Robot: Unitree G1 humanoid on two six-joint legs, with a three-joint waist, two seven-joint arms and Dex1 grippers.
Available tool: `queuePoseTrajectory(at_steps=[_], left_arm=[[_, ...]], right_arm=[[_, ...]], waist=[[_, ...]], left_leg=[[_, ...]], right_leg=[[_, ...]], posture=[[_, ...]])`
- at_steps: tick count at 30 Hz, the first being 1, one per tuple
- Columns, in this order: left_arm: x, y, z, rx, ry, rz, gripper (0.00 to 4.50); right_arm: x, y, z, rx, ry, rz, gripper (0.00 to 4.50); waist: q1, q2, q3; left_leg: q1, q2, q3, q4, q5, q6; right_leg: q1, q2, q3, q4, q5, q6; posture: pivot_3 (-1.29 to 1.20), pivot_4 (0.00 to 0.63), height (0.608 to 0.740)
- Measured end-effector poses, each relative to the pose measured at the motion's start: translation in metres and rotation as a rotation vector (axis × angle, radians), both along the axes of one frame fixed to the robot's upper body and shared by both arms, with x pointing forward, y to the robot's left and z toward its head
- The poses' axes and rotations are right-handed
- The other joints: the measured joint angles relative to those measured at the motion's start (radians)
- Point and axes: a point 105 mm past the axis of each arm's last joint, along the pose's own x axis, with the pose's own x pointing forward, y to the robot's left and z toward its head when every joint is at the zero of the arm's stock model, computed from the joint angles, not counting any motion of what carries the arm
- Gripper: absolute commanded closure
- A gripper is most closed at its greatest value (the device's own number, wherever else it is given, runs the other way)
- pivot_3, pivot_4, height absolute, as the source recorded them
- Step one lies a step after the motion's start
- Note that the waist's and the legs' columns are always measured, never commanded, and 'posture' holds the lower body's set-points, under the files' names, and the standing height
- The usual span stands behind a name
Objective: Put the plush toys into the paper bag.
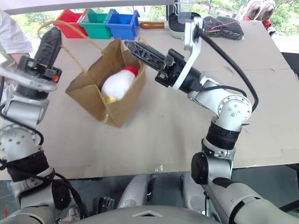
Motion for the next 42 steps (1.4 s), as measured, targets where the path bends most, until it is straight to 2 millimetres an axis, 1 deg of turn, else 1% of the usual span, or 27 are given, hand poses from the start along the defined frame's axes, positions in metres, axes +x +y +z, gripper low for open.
queuePoseTrajectory(at_steps=[2,6,9,11,12,13,14,16,17,19,20,21,22,23,24,25,27,29,30,31,32,34,35,36,38,40,42], left_arm=[[0.017,-0.007,-0.016,0.043,0.079,0.0,4.5],[0.038,-0.025,-0.044,0.172,0.181,-0.012,4.5],[0.051,-0.039,-0.05,0.214,0.195,-0.036,4.5],[0.057,-0.044,-0.051,0.239,0.189,-0.038,4.5],[0.059,-0.045,-0.053,0.264,0.182,-0.034,4.5],[0.059,-0.045,-0.054,0.267,0.182,-0.036,4.5],[0.057,-0.047,-0.054,0.277,0.161,-0.067,4.16],[0.052,-0.052,-0.051,0.285,0.126,-0.125,3.53],[0.049,-0.051,-0.049,0.29,0.11,-0.148,3.06],[0.045,-0.043,-0.043,0.298,0.087,-0.149,2.14],[0.043,-0.041,-0.041,0.3,0.077,-0.157,1.81],[0.04,-0.038,-0.04,0.302,0.072,-0.162,1.32],[0.031,-0.03,-0.043,0.325,0.067,-0.175,0.78],[0.028,-0.024,-0.045,0.331,0.075,-0.167,0.21],[0.025,-0.018,-0.048,0.331,0.086,-0.163,0.04],[0.017,-0.011,-0.052,0.33,0.096,-0.176,0.04],[0.007,-0.005,-0.058,0.336,0.108,-0.195,0.04],[0.0,-0.006,-0.061,0.351,0.109,-0.226,0.04],[-0.007,-0.006,-0.064,0.364,0.114,-0.237,0.01],[-0.015,-0.006,-0.071,0.385,0.127,-0.253,0.0],[-0.025,-0.006,-0.083,0.407,0.16,-0.267,0.0],[-0.03,-0.01,-0.091,0.42,0.18,-0.289,0.0],[-0.034,-0.015,-0.093,0.438,0.177,-0.298,0.0],[-0.036,-0.018,-0.093,0.448,0.168,-0.302,0.0],[-0.04,-0.029,-0.096,0.462,0.157,-0.321,0.0],[-0.044,-0.043,-0.099,0.466,0.149,-0.329,0.0],[-0.047,-0.055,-0.1,0.486,0.137,-0.344,0.0]], right_arm=[[0.009,-0.007,-0.005,-0.055,0.025,-0.081,4.43],[0.025,-0.02,-0.013,-0.135,0.065,-0.209,4.43],[0.032,-0.028,-0.015,-0.182,0.068,-0.281,4.43],[0.038,-0.033,-0.024,-0.247,0.07,-0.332,4.43],[0.041,-0.037,-0.032,-0.28,0.078,-0.354,4.2],[0.041,-0.038,-0.033,-0.284,0.08,-0.358,3.93],[0.041,-0.041,-0.034,-0.291,0.076,-0.364,3.62],[0.039,-0.047,-0.03,-0.305,0.048,-0.37,2.76],[0.033,-0.051,-0.026,-0.319,0.013,-0.357,2.22],[0.021,-0.056,-0.018,-0.347,-0.058,-0.335,1.31],[0.015,-0.057,-0.017,-0.359,-0.081,-0.317,0.94],[0.01,-0.059,-0.018,-0.373,-0.096,-0.3,0.88],[-0.005,-0.065,-0.026,-0.425,-0.118,-0.238,0.88],[-0.009,-0.068,-0.03,-0.447,-0.117,-0.227,0.88],[-0.012,-0.072,-0.034,-0.471,-0.119,-0.22,0.88],[-0.018,-0.077,-0.04,-0.52,-0.128,-0.204,0.88],[-0.025,-0.08,-0.043,-0.565,-0.151,-0.188,0.88],[-0.029,-0.08,-0.048,-0.615,-0.167,-0.172,0.88],[-0.029,-0.079,-0.054,-0.662,-0.19,-0.176,1.12],[-0.029,-0.08,-0.066,-0.723,-0.189,-0.182,1.38],[-0.023,-0.077,-0.082,-0.763,-0.183,-0.202,1.89],[-0.016,-0.07,-0.096,-0.777,-0.169,-0.204,2.59],[-0.011,-0.059,-0.104,-0.772,-0.196,-0.203,3.12],[-0.008,-0.049,-0.108,-0.754,-0.215,-0.195,3.47],[-0.004,-0.03,-0.118,-0.717,-0.222,-0.17,4.43],[0.004,-0.009,-0.127,-0.685,-0.234,-0.163,4.43],[0.006,0.008,-0.129,-0.673,-0.268,-0.139,4.43]], waist=[[0.002,0.0,0.0],[-0.002,0.0,0.0],[-0.002,0.0,0.0],[-0.004,0.0,0.0],[-0.005,0.0,0.0],[-0.005,0.0,0.0],[-0.006,0.0,0.0],[-0.004,0.0,0.0],[-0.004,0.0,0.0],[-0.005,0.0,0.0],[-0.005,0.0,0.0],[-0.004,0.0,0.0],[-0.004,0.0,0.0],[-0.005,0.0,0.0],[-0.005,0.0,0.0],[-0.005,0.0,0.0],[-0.005,0.0,0.0],[-0.002,0.0,0.0],[-0.001,0.0,0.0],[-0.001,0.0,0.0],[-0.004,-0.001,0.0],[-0.002,-0.001,0.0],[-0.001,-0.001,0.0],[-0.001,-0.001,0.0],[0.001,-0.001,0.0],[0.003,-0.001,0.0],[0.003,-0.001,0.0]], left_leg=[[-0.001,0.0,0.0,0.001,0.0,0.0],[-0.001,0.0,0.001,0.0,0.0,0.0],[-0.001,0.0,0.001,-0.001,0.0,0.0],[-0.001,0.0,0.001,-0.001,0.0,0.0],[-0.001,0.0,0.002,-0.002,0.0,0.0],[-0.001,0.0,0.003,-0.002,0.0,0.0],[-0.003,0.0,0.004,-0.003,0.0,0.0],[-0.004,0.0,0.003,-0.003,0.0,0.0],[-0.004,0.0,0.003,-0.003,0.0,0.0],[-0.004,0.001,0.003,-0.003,0.0,0.0],[-0.004,0.001,0.003,-0.003,0.0,0.0],[-0.004,0.001,0.003,-0.004,0.0,0.0],[-0.004,0.001,0.003,-0.004,0.0,0.0],[-0.004,0.001,0.003,-0.005,0.0,0.0],[-0.004,0.001,0.003,-0.005,0.0,0.0],[-0.004,0.001,0.003,-0.005,0.0,0.0],[-0.004,0.002,0.003,-0.005,0.0,0.0],[-0.003,0.002,0.004,-0.004,0.0,0.0],[-0.003,0.002,0.004,-0.004,0.0,0.0],[-0.002,0.002,0.004,-0.004,0.0,0.0],[-0.001,0.003,0.004,-0.005,0.0,0.001],[-0.002,0.002,0.004,-0.005,0.0,0.0],[-0.002,0.002,0.004,-0.005,0.0,0.0],[-0.002,0.002,0.004,-0.004,0.0,0.0],[-0.001,0.002,0.003,-0.004,0.0,0.0],[-0.002,0.002,0.002,-0.004,0.0,0.0],[-0.002,0.002,0.001,-0.004,0.0,0.0]], right_leg=[[0.0,0.0,0.0,-0.001,0.0,0.0],[-0.001,0.0,0.001,-0.001,0.0,0.0],[-0.001,0.0,0.001,-0.001,0.0,0.0],[-0.001,0.0,0.001,-0.001,0.0,0.0],[-0.002,0.0,0.002,-0.001,0.0,0.0],[-0.003,0.0,0.003,-0.001,0.0,0.0],[-0.004,0.0,0.004,-0.001,0.0,0.0],[-0.005,-0.001,0.003,-0.001,0.0,0.0],[-0.006,-0.001,0.003,-0.001,0.0,0.0],[-0.006,-0.001,0.003,-0.001,0.0,0.0],[-0.006,-0.001,0.003,-0.001,0.0,0.0],[-0.006,-0.001,0.003,-0.001,0.0,0.0],[-0.005,-0.001,0.003,-0.003,0.0,0.0],[-0.005,-0.002,0.004,-0.003,0.0,0.0],[-0.005,-0.001,0.004,-0.004,0.0,0.0],[-0.005,-0.001,0.004,-0.004,0.0,0.0],[-0.005,-0.001,0.004,-0.004,0.0,0.0],[-0.004,-0.001,0.003,-0.004,0.0,0.0],[-0.004,-0.001,0.003,-0.004,0.0,0.0],[-0.002,-0.002,0.003,-0.006,0.0,0.0],[-0.002,-0.001,0.003,-0.008,0.0,0.0],[-0.002,-0.002,0.003,-0.007,0.0,0.0],[-0.002,-0.001,0.003,-0.007,0.0,0.0],[-0.002,-0.001,0.003,-0.007,0.0,0.0],[-0.002,-0.001,0.003,-0.007,0.0,0.0],[-0.002,-0.002,0.003,-0.007,0.0,0.001],[-0.002,-0.002,0.003,-0.007,0.0,0.001]], posture=[[0.0,0.15,0.74],[0.0,0.15,0.74],[0.0,0.15,0.74],[0.0,0.15,0.74],[0.0,0.15,0.74],[0.0,0.15,0.74],[0.0,0.15,0.74],[0.0,0.15,0.74],[0.0,0.15,0.74],[0.0,0.15,0.74],[0.0,0.15,0.74],[0.0,0.15,0.74],[0.0,0.15,0.74],[0.0,0.15,0.74],[0.0,0.15,0.74],[0.0,0.15,0.74],[0.0,0.15,0.74],[0.0,0.15,0.74],[0.0,0.15,0.74],[0.0,0.15,0.74],[0.0,0.15,0.74],[0.0,0.15,0.74],[0.0,0.15,0.74],[0.0,0.15,0.74],[0.0,0.15,0.74],[0.0,0.15,0.74],[0.0,0.15,0.74]])
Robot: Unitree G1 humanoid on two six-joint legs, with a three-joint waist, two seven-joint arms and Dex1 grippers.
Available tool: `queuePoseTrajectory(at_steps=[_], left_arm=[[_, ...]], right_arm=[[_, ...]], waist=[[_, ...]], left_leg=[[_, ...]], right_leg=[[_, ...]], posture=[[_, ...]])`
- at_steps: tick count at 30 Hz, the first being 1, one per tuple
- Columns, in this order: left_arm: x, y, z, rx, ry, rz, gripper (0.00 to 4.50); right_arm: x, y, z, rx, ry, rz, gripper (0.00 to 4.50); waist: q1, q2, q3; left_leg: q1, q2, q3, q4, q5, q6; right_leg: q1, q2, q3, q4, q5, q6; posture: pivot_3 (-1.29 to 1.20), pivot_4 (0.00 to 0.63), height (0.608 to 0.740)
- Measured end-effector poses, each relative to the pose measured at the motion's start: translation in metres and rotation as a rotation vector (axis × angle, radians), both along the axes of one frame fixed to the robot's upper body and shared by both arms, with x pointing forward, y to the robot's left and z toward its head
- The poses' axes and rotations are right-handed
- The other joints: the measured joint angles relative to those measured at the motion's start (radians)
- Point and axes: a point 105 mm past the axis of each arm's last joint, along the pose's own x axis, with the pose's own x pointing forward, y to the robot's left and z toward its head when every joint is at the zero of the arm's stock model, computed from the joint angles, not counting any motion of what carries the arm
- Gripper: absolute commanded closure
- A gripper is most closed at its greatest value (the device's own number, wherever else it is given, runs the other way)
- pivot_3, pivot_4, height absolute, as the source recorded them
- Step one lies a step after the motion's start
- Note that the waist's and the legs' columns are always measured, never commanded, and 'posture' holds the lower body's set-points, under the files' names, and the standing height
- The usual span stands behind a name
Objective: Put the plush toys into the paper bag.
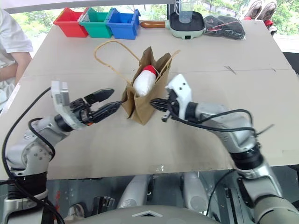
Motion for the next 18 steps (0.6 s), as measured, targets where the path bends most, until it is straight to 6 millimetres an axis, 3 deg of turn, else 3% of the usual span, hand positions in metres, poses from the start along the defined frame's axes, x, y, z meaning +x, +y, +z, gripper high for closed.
queuePoseTrajectory(at_steps=[5,12,15,18], left_arm=[[-0.002,-0.001,-0.001,0.04,-0.018,0.057,0.0],[0.0,0.008,-0.008,0.082,-0.007,0.165,0.0],[0.003,-0.003,-0.013,0.079,-0.004,0.207,0.0],[0.007,-0.013,-0.017,0.033,-0.001,0.252,0.86]], right_arm=[[0.002,0.017,0.002,0.032,-0.031,0.033,4.43],[0.001,0.023,0.001,0.04,-0.039,0.064,4.43],[0.001,0.025,0.0,0.035,-0.044,0.074,4.43],[0.001,0.021,-0.003,0.012,-0.062,0.069,4.5]], waist=[[0.0,0.0,0.0],[0.001,0.0,0.0],[0.001,0.0,0.0],[0.001,0.0,0.0]], left_leg=[[0.0,0.0,-0.002,0.0,0.0,0.0],[0.001,0.0,-0.002,0.0,0.0,0.0],[0.001,-0.001,-0.003,0.0,0.0,0.0],[0.001,-0.001,-0.003,0.0,0.0,0.0]], right_leg=[[0.0,0.0,-0.001,0.0,0.0,0.0],[0.0,0.0,-0.002,0.001,0.0,0.0],[0.001,0.0,-0.001,0.0,0.0,0.0],[0.001,0.0,-0.001,0.001,0.0,0.0]], posture=[[0.0,0.15,0.74],[0.0,0.15,0.74],[0.0,0.15,0.74],[0.0,0.15,0.74]])
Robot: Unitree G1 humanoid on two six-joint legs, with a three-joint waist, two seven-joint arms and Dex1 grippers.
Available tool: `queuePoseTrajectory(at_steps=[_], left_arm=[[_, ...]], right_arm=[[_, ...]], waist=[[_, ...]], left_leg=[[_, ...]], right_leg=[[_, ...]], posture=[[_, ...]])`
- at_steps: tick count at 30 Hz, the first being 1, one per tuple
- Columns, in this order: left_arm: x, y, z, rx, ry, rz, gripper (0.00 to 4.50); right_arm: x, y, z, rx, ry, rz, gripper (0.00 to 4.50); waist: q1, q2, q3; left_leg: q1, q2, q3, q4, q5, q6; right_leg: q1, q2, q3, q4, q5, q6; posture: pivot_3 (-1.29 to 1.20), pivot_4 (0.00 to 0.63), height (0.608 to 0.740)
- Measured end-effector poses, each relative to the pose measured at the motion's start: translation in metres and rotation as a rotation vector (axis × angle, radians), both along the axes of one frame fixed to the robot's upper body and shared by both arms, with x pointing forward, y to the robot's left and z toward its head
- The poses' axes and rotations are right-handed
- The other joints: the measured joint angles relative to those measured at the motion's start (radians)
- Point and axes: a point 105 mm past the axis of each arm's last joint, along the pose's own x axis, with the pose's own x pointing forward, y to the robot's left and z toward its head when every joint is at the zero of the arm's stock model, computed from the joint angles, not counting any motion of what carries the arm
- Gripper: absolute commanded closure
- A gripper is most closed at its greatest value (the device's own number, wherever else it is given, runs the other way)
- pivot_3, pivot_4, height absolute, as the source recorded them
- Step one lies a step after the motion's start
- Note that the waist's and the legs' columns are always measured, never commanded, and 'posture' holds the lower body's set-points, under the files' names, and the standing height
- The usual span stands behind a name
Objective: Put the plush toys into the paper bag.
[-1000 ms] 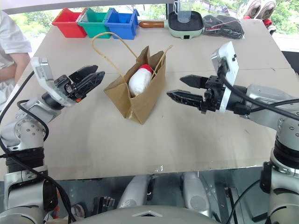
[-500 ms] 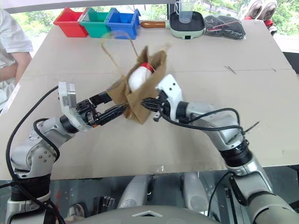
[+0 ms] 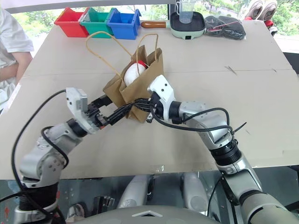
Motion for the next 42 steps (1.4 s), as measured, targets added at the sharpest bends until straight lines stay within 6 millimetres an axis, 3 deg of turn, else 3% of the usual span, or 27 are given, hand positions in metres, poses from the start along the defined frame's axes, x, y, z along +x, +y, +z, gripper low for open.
queuePoseTrajectory(at_steps=[4,6,8,9,11,17,21,26,27,28,32,33,34,35,39,42], left_arm=[[0.0,-0.001,0.0,-0.023,-0.011,0.045,2.74],[0.001,-0.001,-0.002,-0.008,-0.023,0.07,3.72],[0.003,-0.001,0.001,0.005,-0.047,0.07,4.42],[0.004,-0.001,0.002,0.01,-0.063,0.054,4.5],[0.006,-0.002,0.006,0.038,-0.09,-0.004,4.5],[0.016,0.003,0.029,0.247,-0.26,-0.37,4.5],[0.04,0.006,0.038,0.322,-0.328,-0.493,4.5],[0.075,0.0,0.009,0.403,-0.264,-0.534,4.5],[0.079,0.0,0.009,0.397,-0.259,-0.536,3.83],[0.081,-0.001,0.009,0.4,-0.259,-0.541,3.56],[0.082,-0.001,0.002,0.366,-0.208,-0.549,1.61],[0.08,0.003,0.004,0.326,-0.186,-0.532,0.93],[0.079,0.005,0.004,0.316,-0.181,-0.527,0.81],[0.077,0.008,0.005,0.298,-0.166,-0.509,0.26],[0.047,0.035,0.0,0.178,-0.034,-0.339,0.26],[0.004,0.046,-0.014,0.128,0.097,-0.225,0.26]], right_arm=[[-0.002,-0.016,-0.008,-0.05,-0.037,-0.041,4.5],[-0.003,-0.03,-0.001,-0.06,-0.11,-0.077,4.5],[-0.005,-0.047,0.016,-0.055,-0.195,-0.089,3.98],[-0.008,-0.056,0.026,-0.043,-0.231,-0.087,3.75],[-0.016,-0.066,0.035,-0.039,-0.269,-0.071,2.89],[-0.026,-0.101,0.037,-0.084,-0.296,-0.113,0.08],[-0.028,-0.111,0.041,-0.095,-0.321,-0.155,0.03],[-0.041,-0.118,0.026,-0.121,-0.29,-0.198,0.03],[-0.044,-0.12,0.022,-0.125,-0.279,-0.209,0.0],[-0.047,-0.121,0.019,-0.127,-0.27,-0.216,0.0],[-0.054,-0.127,0.018,-0.12,-0.258,-0.249,0.0],[-0.055,-0.13,0.017,-0.119,-0.252,-0.261,0.0],[-0.055,-0.132,0.016,-0.121,-0.249,-0.266,0.0],[-0.056,-0.132,0.016,-0.121,-0.247,-0.267,0.0],[-0.055,-0.153,0.014,-0.113,-0.231,-0.32,0.0],[-0.052,-0.183,0.008,-0.156,-0.203,-0.356,0.0]], waist=[[0.0,0.0,0.0],[0.001,0.0,0.0],[0.003,0.0,0.0],[0.003,0.0,0.0],[0.006,0.0,0.0],[0.013,0.001,0.0],[0.02,0.0,0.0],[0.021,0.0,0.0],[0.02,0.0,0.0],[0.02,0.0,0.0],[0.016,-0.001,0.0],[0.013,-0.001,0.0],[0.012,-0.001,0.0],[0.009,-0.001,0.0],[-0.009,0.0,0.0],[0.0,0.0,0.0]], left_leg=[[0.0,0.0,0.0,0.0,0.0,0.0],[0.0,-0.001,0.0,0.0,0.0,0.0],[0.0,-0.001,0.001,0.001,0.0,0.0],[0.0,-0.001,0.001,0.002,0.0,0.0],[0.0,-0.001,0.002,0.002,0.0,0.0],[0.001,-0.001,0.003,0.003,0.0,0.0],[0.0,-0.001,0.003,0.004,0.0,0.0],[-0.001,-0.001,0.001,0.005,0.0,0.0],[-0.001,-0.001,0.002,0.005,0.0,0.0],[-0.001,-0.001,0.002,0.005,0.0,0.001],[-0.001,-0.001,0.001,0.006,0.0,0.001],[-0.001,0.0,0.001,0.006,0.0,0.001],[-0.001,0.0,0.001,0.006,0.0,0.001],[0.0,0.0,0.002,0.006,0.0,0.001],[0.001,0.003,-0.001,0.005,0.0,0.001],[0.002,0.005,-0.001,0.005,0.0,0.001]], right_leg=[[0.0,0.0,0.0,0.0,0.0,0.0],[0.0,0.0,0.0,0.0,0.0,0.0],[0.001,0.0,-0.001,0.0,0.0,0.0],[0.002,0.0,-0.001,0.0,0.0,0.0],[0.002,0.001,-0.003,0.0,0.0,0.0],[0.003,0.002,-0.002,0.0,0.0,0.0],[0.004,0.002,-0.002,-0.001,0.0,0.0],[0.004,0.002,-0.004,-0.001,0.0,0.0],[0.004,0.002,-0.003,-0.001,0.0,0.0],[0.004,0.002,-0.003,-0.001,0.0,0.0],[0.004,0.003,-0.003,0.0,0.0,0.0],[0.004,0.002,-0.003,0.001,0.0,0.0],[0.004,0.002,-0.003,0.001,0.0,0.0],[0.004,0.003,-0.003,0.002,0.0,0.0],[0.004,0.001,0.0,0.002,0.0,0.0],[0.005,-0.001,0.0,0.002,0.0,0.0]], posture=[[0.0,0.15,0.74],[0.0,0.15,0.74],[0.0,0.15,0.74],[0.0,0.15,0.74],[0.0,0.15,0.74],[0.0,0.15,0.74],[0.0,0.15,0.74],[0.0,0.15,0.74],[0.0,0.15,0.74],[0.0,0.15,0.74],[0.0,0.15,0.74],[0.0,0.15,0.74],[0.0,0.15,0.74],[0.0,0.15,0.74],[0.0,0.15,0.74],[0.0,0.15,0.74]])
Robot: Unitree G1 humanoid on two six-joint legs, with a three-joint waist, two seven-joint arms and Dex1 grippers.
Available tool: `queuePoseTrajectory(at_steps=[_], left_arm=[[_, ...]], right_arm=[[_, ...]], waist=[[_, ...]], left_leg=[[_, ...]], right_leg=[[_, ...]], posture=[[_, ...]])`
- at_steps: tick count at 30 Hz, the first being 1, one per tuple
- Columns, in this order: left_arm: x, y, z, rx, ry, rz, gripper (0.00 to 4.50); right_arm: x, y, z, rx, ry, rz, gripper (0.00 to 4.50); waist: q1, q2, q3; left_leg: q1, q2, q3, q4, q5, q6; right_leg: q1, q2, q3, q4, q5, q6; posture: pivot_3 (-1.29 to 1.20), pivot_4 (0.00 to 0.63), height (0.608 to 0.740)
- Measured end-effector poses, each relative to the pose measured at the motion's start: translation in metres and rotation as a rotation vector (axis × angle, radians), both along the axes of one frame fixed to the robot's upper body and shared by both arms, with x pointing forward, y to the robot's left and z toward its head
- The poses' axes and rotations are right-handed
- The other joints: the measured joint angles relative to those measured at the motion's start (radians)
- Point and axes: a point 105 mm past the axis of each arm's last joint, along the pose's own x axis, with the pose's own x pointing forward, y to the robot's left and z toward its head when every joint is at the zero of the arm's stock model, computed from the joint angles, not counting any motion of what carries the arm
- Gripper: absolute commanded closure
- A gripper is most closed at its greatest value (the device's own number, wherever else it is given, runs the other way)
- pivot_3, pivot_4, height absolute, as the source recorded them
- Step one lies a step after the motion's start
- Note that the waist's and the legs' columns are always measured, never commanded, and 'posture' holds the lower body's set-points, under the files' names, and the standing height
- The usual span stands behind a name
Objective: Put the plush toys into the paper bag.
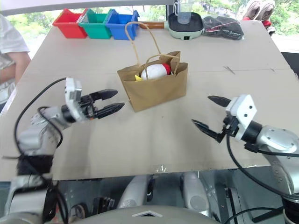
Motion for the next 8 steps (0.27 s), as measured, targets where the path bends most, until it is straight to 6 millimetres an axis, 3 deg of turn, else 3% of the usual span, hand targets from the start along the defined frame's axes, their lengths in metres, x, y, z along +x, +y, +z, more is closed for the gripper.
queuePoseTrajectory(at_steps=[3,5,8], left_arm=[[-0.021,0.005,-0.007,0.016,0.051,0.061,0.26],[-0.044,0.007,-0.022,0.053,0.119,0.094,0.26],[-0.052,0.008,-0.031,0.045,0.159,0.14,0.26]], right_arm=[[-0.001,-0.015,-0.004,-0.013,0.02,-0.012,0.0],[-0.003,-0.034,-0.01,-0.05,0.034,-0.042,0.0],[-0.005,-0.044,-0.015,-0.079,0.046,-0.05,0.0]], waist=[[0.017,0.0,0.0],[0.023,0.001,-0.001],[0.029,0.001,-0.001]], left_leg=[[0.0,0.0,0.002,0.001,0.0,0.0],[0.002,-0.001,0.003,0.001,0.0,0.0],[0.002,-0.001,0.004,0.003,0.0,0.0]], right_leg=[[0.0,0.001,-0.001,0.0,0.0,0.0],[0.002,0.0,0.001,0.0,0.0,0.0],[0.003,0.001,-0.001,0.0,0.0,-0.001]], posture=[[0.0,0.15,0.74],[0.0,0.15,0.74],[0.0,0.15,0.74]])
